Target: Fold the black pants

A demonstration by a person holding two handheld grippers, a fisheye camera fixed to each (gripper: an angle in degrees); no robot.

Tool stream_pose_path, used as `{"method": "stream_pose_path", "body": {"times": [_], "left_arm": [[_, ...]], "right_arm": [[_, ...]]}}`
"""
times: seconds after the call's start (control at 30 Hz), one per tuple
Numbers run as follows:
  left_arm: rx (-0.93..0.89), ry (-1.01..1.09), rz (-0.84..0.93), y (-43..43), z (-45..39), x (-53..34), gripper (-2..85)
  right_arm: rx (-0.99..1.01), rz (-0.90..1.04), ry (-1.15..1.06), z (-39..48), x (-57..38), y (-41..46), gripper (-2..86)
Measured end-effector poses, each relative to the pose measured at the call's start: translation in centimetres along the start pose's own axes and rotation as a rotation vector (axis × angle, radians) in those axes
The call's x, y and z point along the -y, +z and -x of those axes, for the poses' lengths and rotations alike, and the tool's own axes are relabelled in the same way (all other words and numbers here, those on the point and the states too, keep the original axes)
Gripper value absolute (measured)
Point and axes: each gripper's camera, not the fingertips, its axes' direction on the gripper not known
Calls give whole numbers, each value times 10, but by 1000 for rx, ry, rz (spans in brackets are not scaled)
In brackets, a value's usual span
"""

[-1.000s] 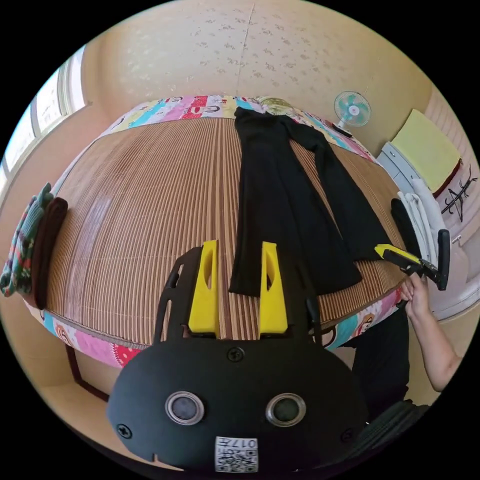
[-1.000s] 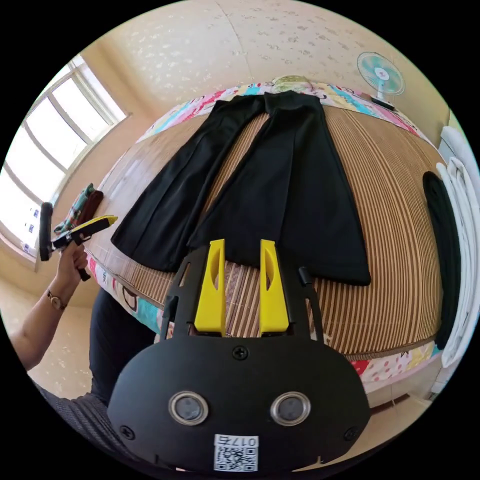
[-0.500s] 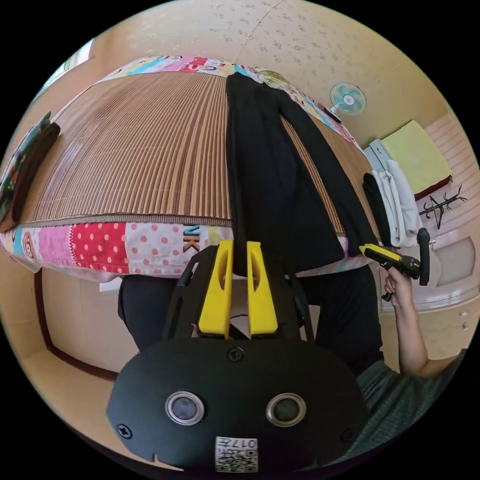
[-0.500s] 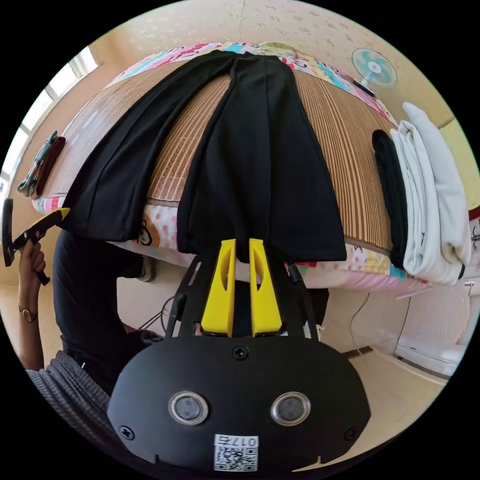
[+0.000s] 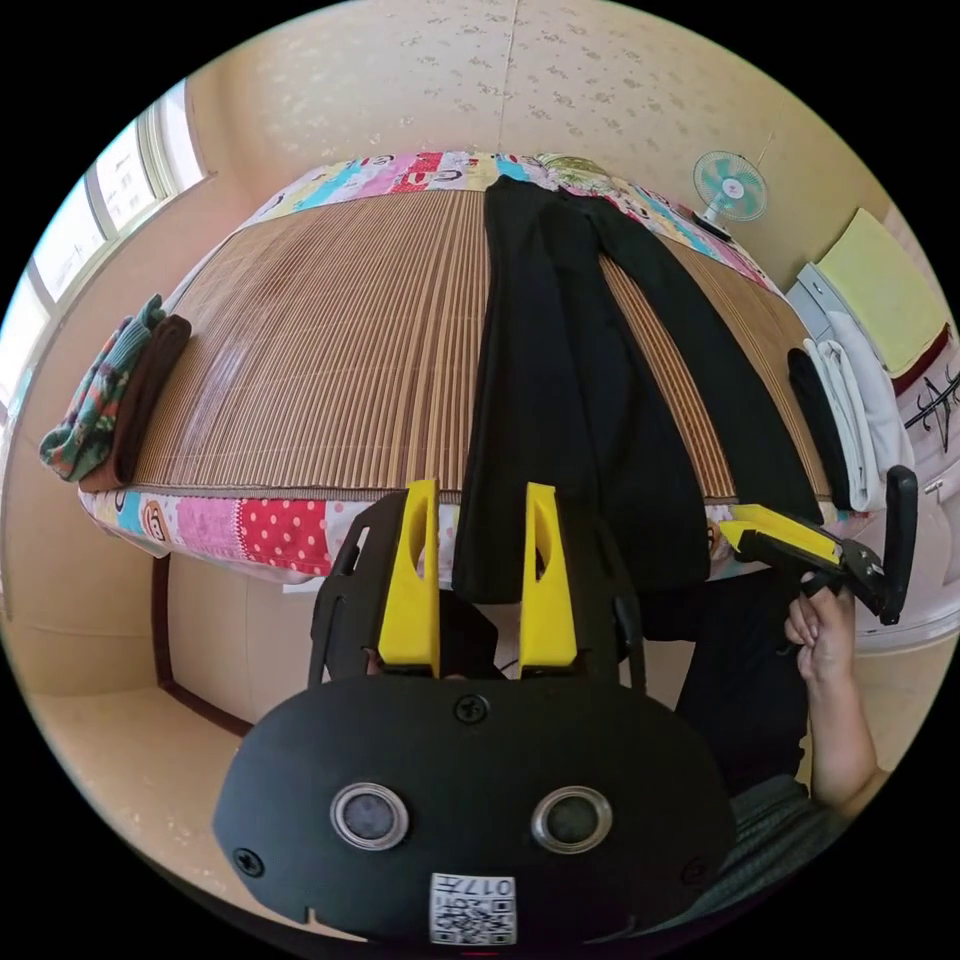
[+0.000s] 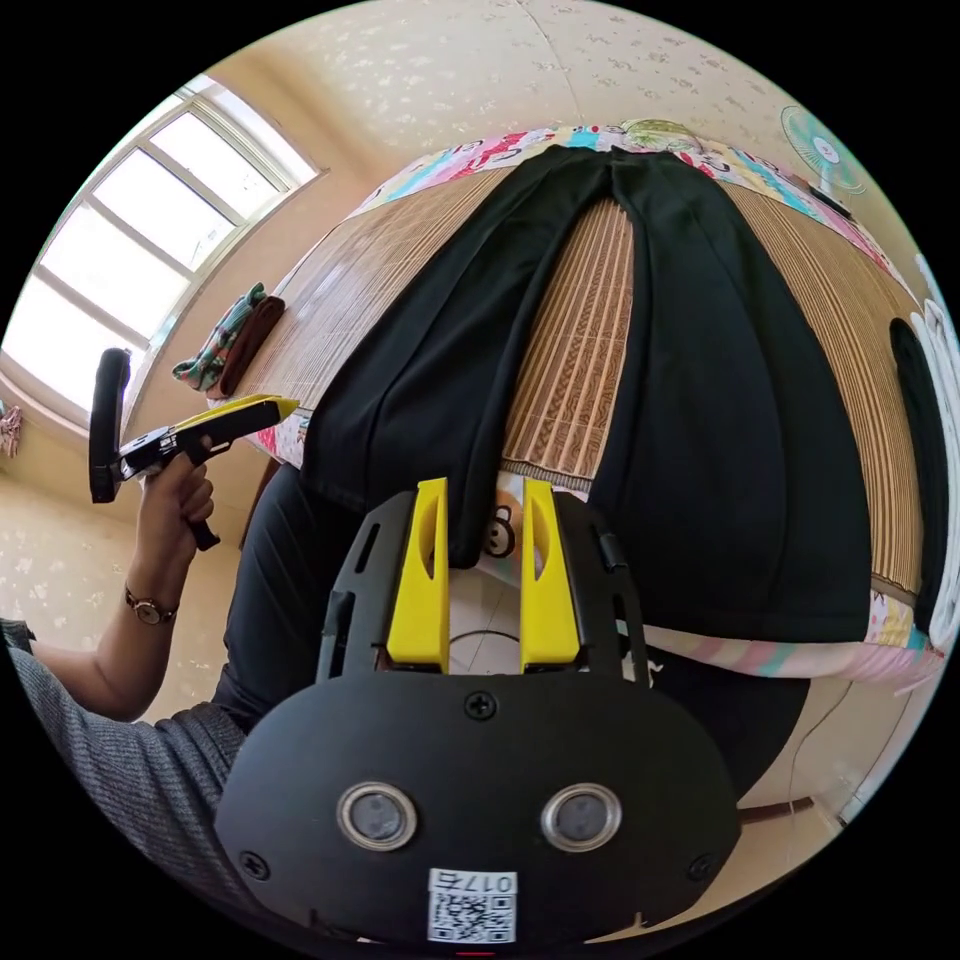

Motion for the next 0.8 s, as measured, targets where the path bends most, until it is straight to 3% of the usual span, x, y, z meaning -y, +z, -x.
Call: {"method": "stream_pose_path", "body": {"times": [0.33, 0.53, 0.8], "left_arm": [[-11, -27, 73, 31, 31, 8, 122], [-76, 50, 122, 50, 48, -4, 30], [-155, 68, 202, 30, 67, -44, 29]], "right_arm": [[6, 85, 6, -12, -1, -4, 92], [23, 132, -36, -17, -15, -22, 40], [65, 226, -71, -30, -72, -50, 40]]}}
